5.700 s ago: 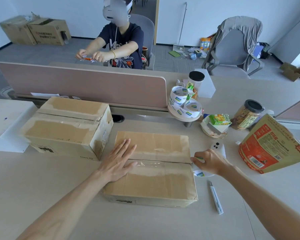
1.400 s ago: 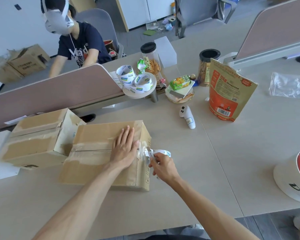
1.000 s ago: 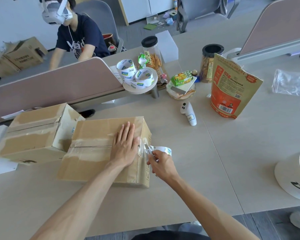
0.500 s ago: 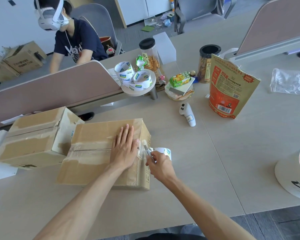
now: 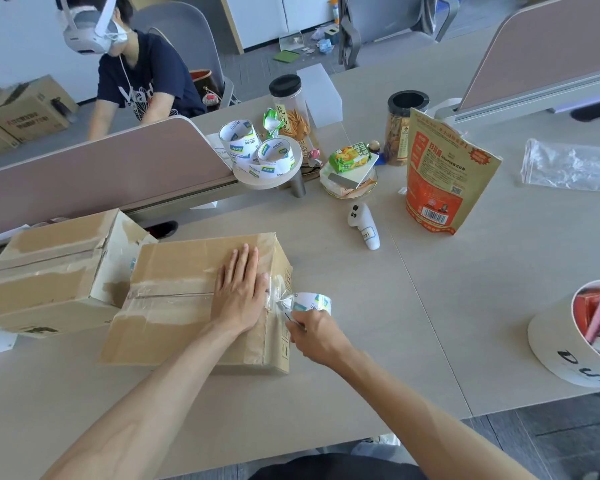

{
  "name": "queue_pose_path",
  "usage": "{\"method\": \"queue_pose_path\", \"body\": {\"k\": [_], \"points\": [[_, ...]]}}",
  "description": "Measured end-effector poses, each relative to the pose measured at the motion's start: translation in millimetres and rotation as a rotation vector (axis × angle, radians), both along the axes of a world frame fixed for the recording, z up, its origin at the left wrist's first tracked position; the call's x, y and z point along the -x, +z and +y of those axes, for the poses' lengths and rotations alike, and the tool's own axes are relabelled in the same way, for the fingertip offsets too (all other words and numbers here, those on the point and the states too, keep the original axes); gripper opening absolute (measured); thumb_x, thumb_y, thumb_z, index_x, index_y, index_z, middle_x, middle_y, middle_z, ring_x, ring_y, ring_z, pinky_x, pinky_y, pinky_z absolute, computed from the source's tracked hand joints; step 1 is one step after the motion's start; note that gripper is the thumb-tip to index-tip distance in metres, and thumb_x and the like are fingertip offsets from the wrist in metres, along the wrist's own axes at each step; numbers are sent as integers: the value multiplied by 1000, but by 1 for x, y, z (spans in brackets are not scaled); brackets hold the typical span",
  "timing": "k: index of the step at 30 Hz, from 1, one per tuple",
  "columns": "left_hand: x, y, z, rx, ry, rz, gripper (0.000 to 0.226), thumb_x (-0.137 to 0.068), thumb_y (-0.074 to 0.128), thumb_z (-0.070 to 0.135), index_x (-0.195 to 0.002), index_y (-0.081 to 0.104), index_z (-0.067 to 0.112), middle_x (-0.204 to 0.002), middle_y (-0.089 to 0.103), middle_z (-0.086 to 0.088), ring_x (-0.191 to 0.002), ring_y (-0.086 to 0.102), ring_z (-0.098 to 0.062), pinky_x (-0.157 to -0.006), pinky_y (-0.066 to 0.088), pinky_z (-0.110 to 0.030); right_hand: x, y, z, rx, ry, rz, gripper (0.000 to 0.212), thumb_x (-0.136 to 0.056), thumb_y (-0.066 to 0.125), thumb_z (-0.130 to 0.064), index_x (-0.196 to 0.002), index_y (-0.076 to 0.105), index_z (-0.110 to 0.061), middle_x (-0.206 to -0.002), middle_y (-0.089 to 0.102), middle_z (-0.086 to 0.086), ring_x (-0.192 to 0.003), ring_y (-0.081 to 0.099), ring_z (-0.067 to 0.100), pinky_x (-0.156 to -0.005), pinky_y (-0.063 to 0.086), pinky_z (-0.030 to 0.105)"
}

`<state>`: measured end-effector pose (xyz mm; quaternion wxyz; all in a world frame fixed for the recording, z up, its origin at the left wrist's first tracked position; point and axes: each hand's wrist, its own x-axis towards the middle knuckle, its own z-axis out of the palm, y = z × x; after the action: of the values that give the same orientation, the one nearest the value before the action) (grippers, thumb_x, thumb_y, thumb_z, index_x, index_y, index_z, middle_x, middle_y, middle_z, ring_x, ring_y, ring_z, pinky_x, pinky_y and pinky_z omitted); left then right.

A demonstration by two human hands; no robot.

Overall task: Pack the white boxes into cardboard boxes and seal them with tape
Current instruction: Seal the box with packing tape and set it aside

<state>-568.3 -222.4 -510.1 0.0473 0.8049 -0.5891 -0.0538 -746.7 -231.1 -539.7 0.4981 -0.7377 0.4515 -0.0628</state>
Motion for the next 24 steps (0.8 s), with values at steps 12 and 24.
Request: {"method": "queue_pose_path", "body": {"k": [12,24], "points": [[0,3,0,-38,23,40,83,-81,-6,58,-155,5,22,-163,-3,5,-149,-6,-12,-121,-4,-43,40,0,-13,26,-213,-50,32,-93,47,-35,-74,56,-10,-65,59,9,-57,50,28,-61,51,37],[1,4,0,-37,16,18,83,-81,-7,56,-155,6,21,-163,-1,4,-150,-4,-14,-121,-1,-43,85,-46,-67,112,-429,245,33,-95,52,-23,-127,59,-22,-116,68,-3,-106,62,28,-80,48,34]]}}
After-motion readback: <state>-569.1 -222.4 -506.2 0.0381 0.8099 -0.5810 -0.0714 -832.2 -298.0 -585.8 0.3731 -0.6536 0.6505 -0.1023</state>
